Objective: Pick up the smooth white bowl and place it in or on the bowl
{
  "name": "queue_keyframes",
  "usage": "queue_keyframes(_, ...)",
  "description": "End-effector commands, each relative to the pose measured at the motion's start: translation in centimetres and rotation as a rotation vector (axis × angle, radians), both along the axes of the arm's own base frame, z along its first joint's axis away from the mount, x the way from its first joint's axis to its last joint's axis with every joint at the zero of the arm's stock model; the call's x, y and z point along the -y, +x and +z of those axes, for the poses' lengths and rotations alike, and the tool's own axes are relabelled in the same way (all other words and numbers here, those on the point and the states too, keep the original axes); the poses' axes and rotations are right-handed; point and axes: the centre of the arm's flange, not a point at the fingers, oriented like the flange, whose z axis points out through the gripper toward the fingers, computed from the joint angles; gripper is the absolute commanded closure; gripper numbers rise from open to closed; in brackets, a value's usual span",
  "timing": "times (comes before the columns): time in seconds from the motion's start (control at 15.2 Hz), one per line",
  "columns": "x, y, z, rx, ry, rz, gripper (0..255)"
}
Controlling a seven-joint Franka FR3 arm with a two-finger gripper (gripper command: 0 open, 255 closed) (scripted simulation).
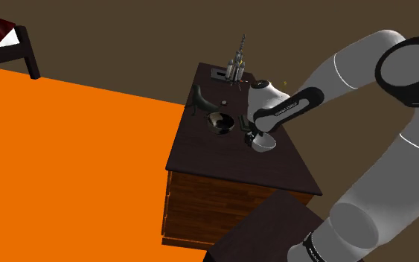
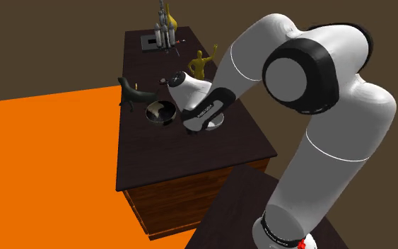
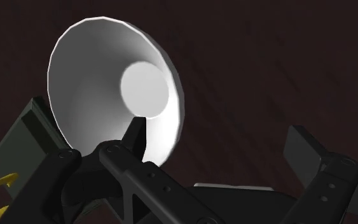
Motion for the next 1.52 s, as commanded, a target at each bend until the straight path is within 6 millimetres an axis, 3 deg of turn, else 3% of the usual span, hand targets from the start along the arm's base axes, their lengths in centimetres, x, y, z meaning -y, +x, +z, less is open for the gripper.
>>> queue_keyframes(0.0,1.7,1.1,-1.7,-0.004,-0.020,-0.005,0)
queue_keyframes(0.13,3.3,1.9,-3.4,-0.008,-0.038,-0.011,0)
queue_keyframes(0.59,4.8,1.7,-6.8,-0.008,-0.038,-0.011,0)
queue_keyframes(1.19,5.0,1.7,-7.1,-0.008,-0.038,-0.011,0)
queue_keyframes(1.25,5.0,1.7,-7.1,-0.008,-0.038,-0.011,255)
queue_keyframes(1.45,5.0,1.7,-7.1,-0.008,-0.038,-0.011,255)
